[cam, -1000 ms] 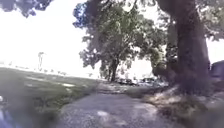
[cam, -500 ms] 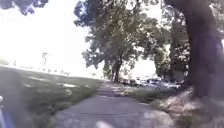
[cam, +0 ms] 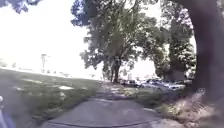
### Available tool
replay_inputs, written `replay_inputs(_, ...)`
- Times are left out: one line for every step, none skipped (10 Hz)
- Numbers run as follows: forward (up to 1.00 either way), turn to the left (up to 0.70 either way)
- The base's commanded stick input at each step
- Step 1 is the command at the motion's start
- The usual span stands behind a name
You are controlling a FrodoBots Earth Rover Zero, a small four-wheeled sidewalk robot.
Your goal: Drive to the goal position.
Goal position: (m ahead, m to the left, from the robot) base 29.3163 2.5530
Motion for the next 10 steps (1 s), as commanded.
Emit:
replay_inputs(0.7,0.0)
replay_inputs(0.7,0.0)
replay_inputs(0.7,0.0)
replay_inputs(0.7,0.0)
replay_inputs(0.7,0.0)
replay_inputs(0.7,0.0)
replay_inputs(0.7,0.0)
replay_inputs(0.7,0.0)
replay_inputs(0.7,0.0)
replay_inputs(0.7,0.0)
